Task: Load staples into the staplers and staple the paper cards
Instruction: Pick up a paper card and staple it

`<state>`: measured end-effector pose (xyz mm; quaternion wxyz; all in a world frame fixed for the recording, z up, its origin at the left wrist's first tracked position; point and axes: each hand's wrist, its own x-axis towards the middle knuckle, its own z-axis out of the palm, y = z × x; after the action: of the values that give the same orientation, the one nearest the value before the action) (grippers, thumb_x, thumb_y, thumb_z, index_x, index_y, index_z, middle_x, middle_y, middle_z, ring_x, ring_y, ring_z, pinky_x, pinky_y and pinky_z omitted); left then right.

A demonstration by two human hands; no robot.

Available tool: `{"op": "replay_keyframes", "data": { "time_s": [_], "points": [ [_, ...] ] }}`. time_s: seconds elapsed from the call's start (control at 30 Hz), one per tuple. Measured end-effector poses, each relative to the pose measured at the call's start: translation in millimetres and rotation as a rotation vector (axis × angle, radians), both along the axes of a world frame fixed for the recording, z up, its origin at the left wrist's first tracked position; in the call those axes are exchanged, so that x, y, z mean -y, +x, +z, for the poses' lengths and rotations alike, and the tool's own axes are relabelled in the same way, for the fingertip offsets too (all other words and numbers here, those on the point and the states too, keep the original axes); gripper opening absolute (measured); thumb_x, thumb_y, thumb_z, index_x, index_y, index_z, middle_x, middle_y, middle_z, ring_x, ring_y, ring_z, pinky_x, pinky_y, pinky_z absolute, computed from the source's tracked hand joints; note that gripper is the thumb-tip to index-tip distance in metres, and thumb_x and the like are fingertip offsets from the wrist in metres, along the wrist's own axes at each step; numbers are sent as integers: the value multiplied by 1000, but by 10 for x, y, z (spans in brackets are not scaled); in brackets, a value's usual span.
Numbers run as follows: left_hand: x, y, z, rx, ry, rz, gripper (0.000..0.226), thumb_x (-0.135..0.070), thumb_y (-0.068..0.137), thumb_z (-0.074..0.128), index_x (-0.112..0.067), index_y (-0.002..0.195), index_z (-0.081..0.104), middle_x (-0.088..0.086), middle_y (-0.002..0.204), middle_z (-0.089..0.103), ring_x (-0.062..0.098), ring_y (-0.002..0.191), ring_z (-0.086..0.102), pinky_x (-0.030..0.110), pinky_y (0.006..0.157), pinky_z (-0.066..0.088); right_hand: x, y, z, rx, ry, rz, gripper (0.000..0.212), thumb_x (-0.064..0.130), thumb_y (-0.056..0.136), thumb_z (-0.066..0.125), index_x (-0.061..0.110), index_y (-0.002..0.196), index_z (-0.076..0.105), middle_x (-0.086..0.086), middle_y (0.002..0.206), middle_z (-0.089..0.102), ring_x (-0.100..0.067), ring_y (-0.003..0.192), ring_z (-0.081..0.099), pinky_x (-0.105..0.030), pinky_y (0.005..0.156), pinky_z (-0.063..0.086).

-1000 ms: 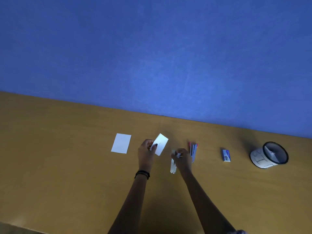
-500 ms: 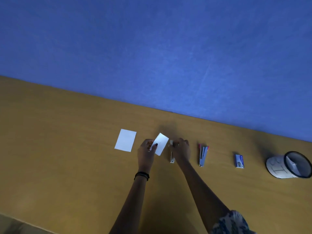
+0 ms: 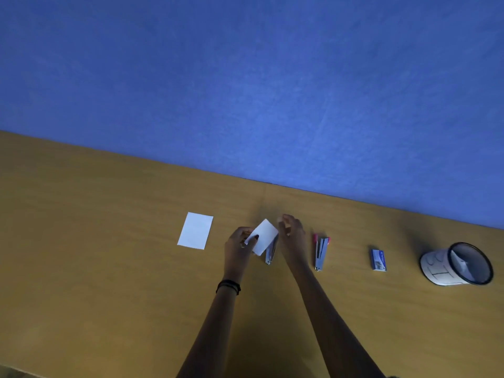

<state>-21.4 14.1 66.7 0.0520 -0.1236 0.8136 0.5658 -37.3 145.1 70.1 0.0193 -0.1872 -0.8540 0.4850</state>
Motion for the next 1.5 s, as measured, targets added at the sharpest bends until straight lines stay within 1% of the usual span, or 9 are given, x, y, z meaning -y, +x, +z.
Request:
{"op": "replay_keyframes", "data": {
  "time_s": [0.1, 0.2, 0.47, 0.73, 0.87, 1.0, 1.23, 1.33, 1.5],
  "points": [
    [-43, -9, 79, -12, 35, -102, 11, -3, 86, 60, -11, 91, 64, 1, 75, 64, 12, 58, 55, 26, 54, 43, -85, 43, 74, -5, -1, 144, 27, 19, 94, 50, 10, 117, 59, -5, 107, 64, -10, 86, 55, -7, 61, 39],
    [-98, -7, 158, -13, 63, -161, 15, -2, 85, 60, -17, 85, 62, -2, 67, 62, 8, 48, 50, 24, 49, 40, -140, 120, 126, -31, -20, 186, 27, 15, 92, 53, 7, 117, 59, -6, 101, 65, -13, 86, 57, -17, 64, 39],
    [-213, 69, 284, -49, 41, -163, 14, -7, 84, 64, -10, 71, 60, -4, 60, 55, 0, 50, 47, 12, 49, 33, -256, 350, 318, -144, -76, 77, 13, 3, 88, 55, 6, 97, 63, -2, 76, 59, -10, 64, 51, -9, 51, 35],
    [-390, 192, 474, -57, 198, -118, 8, -3, 84, 65, -4, 92, 66, 0, 70, 59, 9, 63, 54, 17, 58, 43, -466, 597, 579, -182, -236, -14, 13, -1, 82, 64, -2, 96, 63, -8, 74, 62, 2, 52, 56, -11, 45, 45],
    [-465, 287, 605, -134, 246, -129, 8, -5, 83, 67, -8, 91, 67, 6, 80, 66, 12, 72, 59, 18, 63, 47, -568, 705, 686, -146, -229, 18, 16, -2, 78, 68, 2, 93, 64, 0, 65, 59, 1, 43, 54, -9, 40, 37],
    [-520, 387, 715, -216, 262, -162, 9, -9, 83, 68, -15, 90, 68, 3, 85, 70, 7, 75, 62, 16, 68, 49, -632, 790, 783, -145, -206, 16, 15, -1, 77, 68, 5, 91, 66, -4, 77, 64, -12, 65, 57, -13, 54, 43],
    [-575, 532, 930, -322, 269, -172, 21, -13, 83, 69, -33, 83, 65, -19, 78, 69, -5, 74, 62, 7, 66, 46, -696, 922, 958, -213, -194, -17, 19, -6, 83, 58, 4, 97, 66, -4, 80, 65, -7, 63, 58, -8, 51, 44],
    [-560, 579, 1006, -361, 264, -213, 16, -10, 84, 67, -26, 84, 69, -12, 82, 71, 2, 78, 65, 13, 69, 50, -712, 978, 1007, -250, -200, 0, 23, -12, 80, 57, 4, 95, 66, -4, 86, 66, 4, 67, 60, -6, 60, 45],
    [-492, 682, 1076, -465, 262, -339, 18, 6, 82, 60, -7, 81, 72, 1, 93, 73, 13, 99, 65, 29, 87, 52, -769, 1107, 1071, -448, -30, 68, 24, -15, 72, 65, 3, 88, 66, -3, 92, 65, -8, 85, 61, -12, 72, 46]
  ]
}}
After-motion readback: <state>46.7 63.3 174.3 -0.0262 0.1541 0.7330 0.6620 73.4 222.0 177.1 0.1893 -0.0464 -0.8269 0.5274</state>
